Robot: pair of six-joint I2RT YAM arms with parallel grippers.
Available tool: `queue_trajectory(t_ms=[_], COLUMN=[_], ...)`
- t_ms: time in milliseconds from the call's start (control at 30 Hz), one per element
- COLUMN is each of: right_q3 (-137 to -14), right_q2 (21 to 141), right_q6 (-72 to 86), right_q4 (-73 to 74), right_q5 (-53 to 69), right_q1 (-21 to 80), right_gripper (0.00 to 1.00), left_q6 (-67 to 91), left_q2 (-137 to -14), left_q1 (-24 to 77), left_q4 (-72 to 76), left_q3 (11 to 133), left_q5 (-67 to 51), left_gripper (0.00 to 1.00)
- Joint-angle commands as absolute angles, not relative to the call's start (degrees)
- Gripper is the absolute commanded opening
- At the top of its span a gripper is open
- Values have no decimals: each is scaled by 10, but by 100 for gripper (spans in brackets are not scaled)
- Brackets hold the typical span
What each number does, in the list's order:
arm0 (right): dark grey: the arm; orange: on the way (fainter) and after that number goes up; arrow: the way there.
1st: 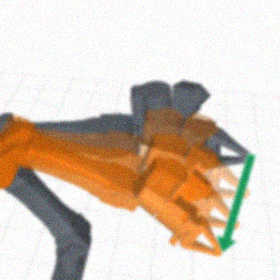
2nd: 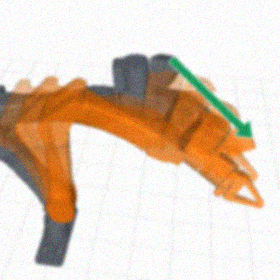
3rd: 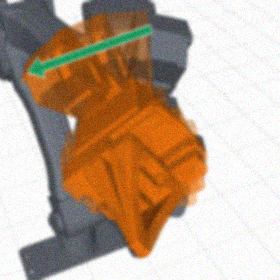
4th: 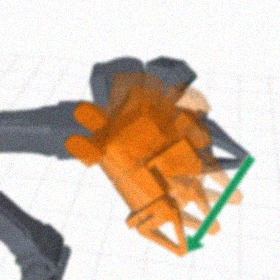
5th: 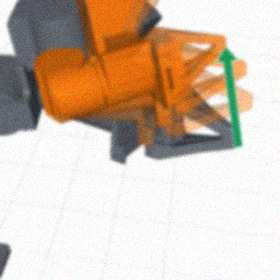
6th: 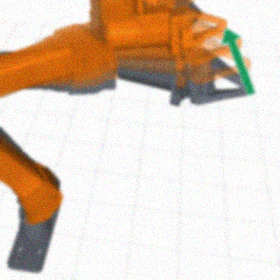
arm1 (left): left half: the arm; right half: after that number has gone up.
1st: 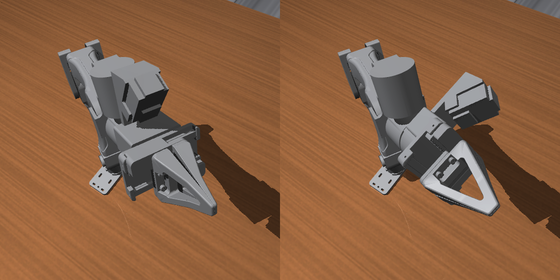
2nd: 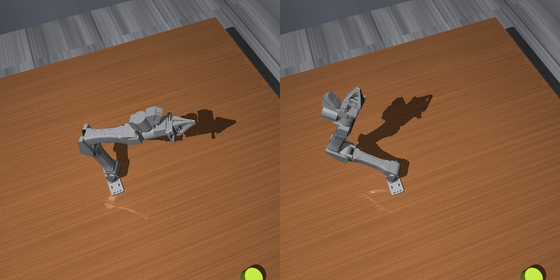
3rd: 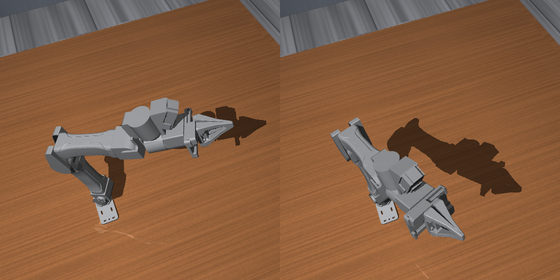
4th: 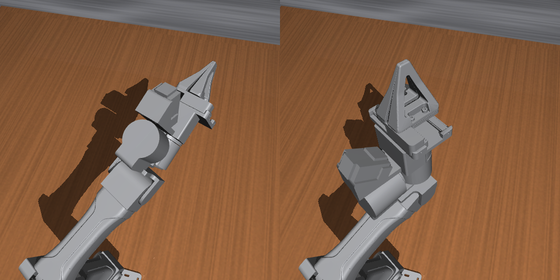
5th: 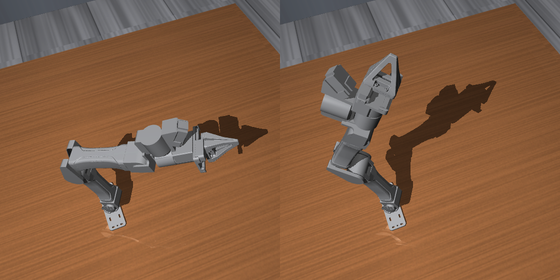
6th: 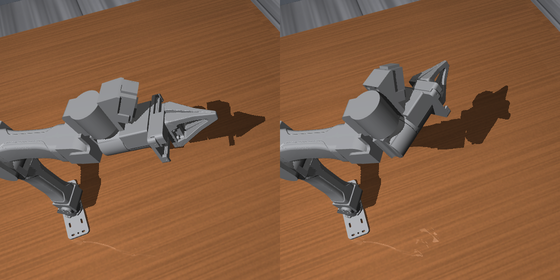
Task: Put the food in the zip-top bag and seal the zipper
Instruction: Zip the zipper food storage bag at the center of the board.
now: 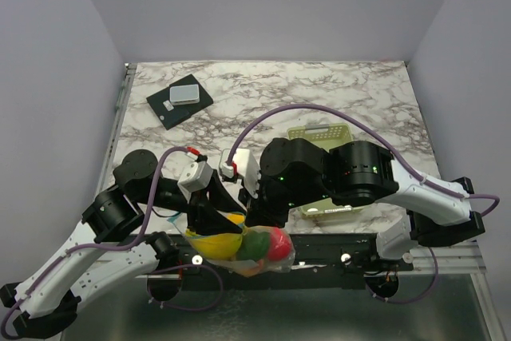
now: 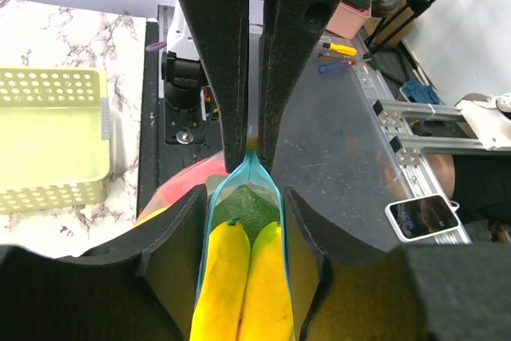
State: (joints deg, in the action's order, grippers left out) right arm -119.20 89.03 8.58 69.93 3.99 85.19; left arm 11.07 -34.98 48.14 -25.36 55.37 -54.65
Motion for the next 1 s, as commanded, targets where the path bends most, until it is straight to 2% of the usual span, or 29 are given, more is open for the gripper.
queue_trajectory(t_ms=[0,133,167,200,233,500,567,667,733,833,967], right_q3=[-1211,-1212,-1213,-1213,-1212,-1192,-1175,-1130,-1095,-1037,-967], right_q2=[880,878,877,876,876,863,854,828,804,763,717], right_q6=[89,92,94,95,97,108,111,119,126,131,134], right_q4=[689,686,686,685,684,673,658,624,591,545,497], right_q5=[23,16,14,14,12,-23,-32,-48,-62,-70,-59], right_q1=[856,856,856,856,855,855,856,856,856,855,855], right_gripper=[1,1,1,1,1,3,16,45,57,64,66], left_q6=[93,86,84,82,79,62,61,61,64,69,77], left_q2=[-351,-352,-353,-353,-354,-359,-363,-365,-363,-359,-355], left_q1=[490,494,495,498,499,503,503,503,503,503,503], left_q4=[-268,-277,-279,-281,-285,-297,-299,-300,-301,-301,-301], left_q3=[554,555,556,558,559,568,570,571,570,573,582], left_q5=[-520,-509,-508,-506,-503,-488,-479,-466,-456,-444,-432], left_gripper=[40,29,22,7,0,0,0,0,0,0,0])
